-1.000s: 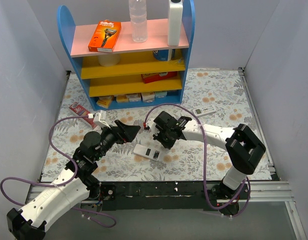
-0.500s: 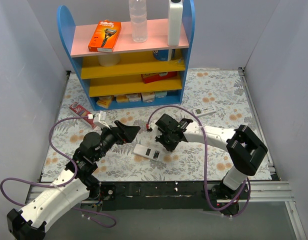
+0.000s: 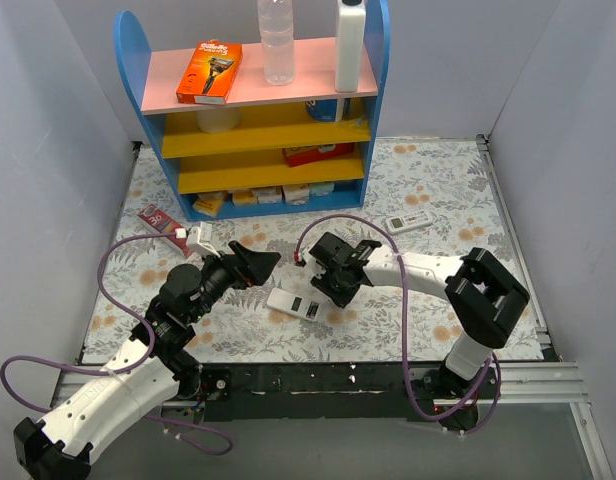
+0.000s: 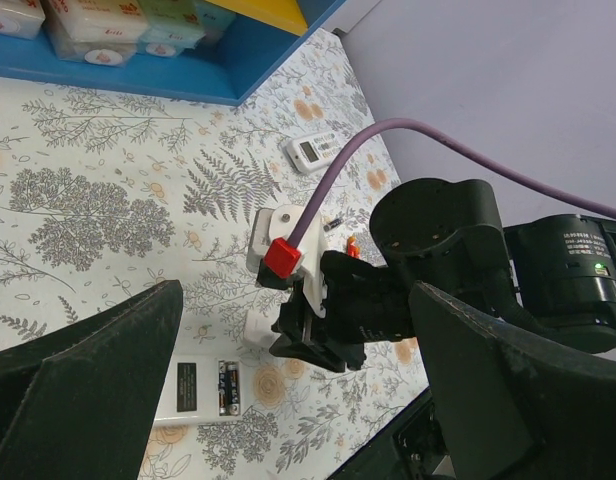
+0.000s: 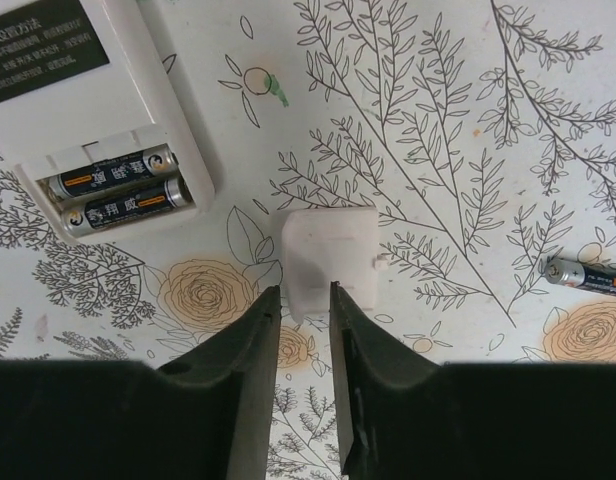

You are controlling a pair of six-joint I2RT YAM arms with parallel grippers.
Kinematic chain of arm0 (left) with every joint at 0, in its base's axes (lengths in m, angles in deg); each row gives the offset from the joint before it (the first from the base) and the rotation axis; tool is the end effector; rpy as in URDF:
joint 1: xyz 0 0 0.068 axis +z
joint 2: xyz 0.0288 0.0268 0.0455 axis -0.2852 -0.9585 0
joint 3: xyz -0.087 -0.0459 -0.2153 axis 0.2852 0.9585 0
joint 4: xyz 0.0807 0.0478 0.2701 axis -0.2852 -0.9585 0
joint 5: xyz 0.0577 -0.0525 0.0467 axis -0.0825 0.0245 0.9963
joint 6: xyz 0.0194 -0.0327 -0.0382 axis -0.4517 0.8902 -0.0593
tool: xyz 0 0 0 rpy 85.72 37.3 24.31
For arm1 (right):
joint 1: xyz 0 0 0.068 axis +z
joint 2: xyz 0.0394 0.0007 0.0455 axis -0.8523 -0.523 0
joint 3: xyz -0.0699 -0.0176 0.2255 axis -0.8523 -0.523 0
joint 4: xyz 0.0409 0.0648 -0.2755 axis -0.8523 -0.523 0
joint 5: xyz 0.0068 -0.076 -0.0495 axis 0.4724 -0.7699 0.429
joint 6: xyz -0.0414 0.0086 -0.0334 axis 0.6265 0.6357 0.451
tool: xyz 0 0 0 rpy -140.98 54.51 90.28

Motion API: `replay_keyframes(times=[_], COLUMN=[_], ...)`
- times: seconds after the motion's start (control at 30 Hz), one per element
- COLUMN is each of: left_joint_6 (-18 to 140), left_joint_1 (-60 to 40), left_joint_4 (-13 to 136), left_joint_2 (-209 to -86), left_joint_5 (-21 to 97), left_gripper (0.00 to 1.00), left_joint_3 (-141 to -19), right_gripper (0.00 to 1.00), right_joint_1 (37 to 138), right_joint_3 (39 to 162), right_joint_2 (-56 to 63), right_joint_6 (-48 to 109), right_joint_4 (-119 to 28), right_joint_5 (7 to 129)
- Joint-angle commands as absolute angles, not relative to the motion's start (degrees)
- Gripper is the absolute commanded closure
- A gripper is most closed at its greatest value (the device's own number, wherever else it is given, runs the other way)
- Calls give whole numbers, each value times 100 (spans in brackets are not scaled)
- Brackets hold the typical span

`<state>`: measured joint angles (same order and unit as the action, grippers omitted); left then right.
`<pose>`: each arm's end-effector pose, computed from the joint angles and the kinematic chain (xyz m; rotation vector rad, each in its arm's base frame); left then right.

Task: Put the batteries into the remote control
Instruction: Pick up the battery cover at the center of the board, then adjust the battery cover.

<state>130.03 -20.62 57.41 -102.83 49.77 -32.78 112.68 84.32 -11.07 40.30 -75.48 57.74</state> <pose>0.1685 -0.1252 0.2474 -0.7709 1.7847 -1.4277 0.1996 0.2744 0.1264 -1.3125 2.4201 0.1929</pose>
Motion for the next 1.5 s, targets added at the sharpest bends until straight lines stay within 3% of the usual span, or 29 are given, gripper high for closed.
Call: replay_keyframes(times=[0.0, 0.33, 0.7, 1.1, 1.47], left_joint_6=[12972, 12964, 13051, 13061, 12069], left_joint_1=[-2052, -2052, -2052, -2043, -2052], left_joint_4=[5666, 5649, 5754, 7449, 9013], left_joint_2=[-10215, -10223, -10214, -10082, -10856], left_joint_5=[5011, 5011, 4932, 4089, 2604], left_gripper=[2, 2, 2, 2, 2], left_joint_3=[-3255, -3263, -3220, -2658, -2859], right_gripper=[65, 67, 99, 99, 99], right_joint_1=[11375, 11515, 11524, 11173, 10453], right_joint_3=[8638, 8779, 8779, 9043, 8033], right_joint_2=[-1204, -1424, -1381, 332, 2037], right_joint_6=[4035, 4026, 4009, 3394, 1507], right_joint_4=[-7619, -7601, -7627, -7127, -4554], right_joint_5=[5636, 5592, 5486, 7144, 9291])
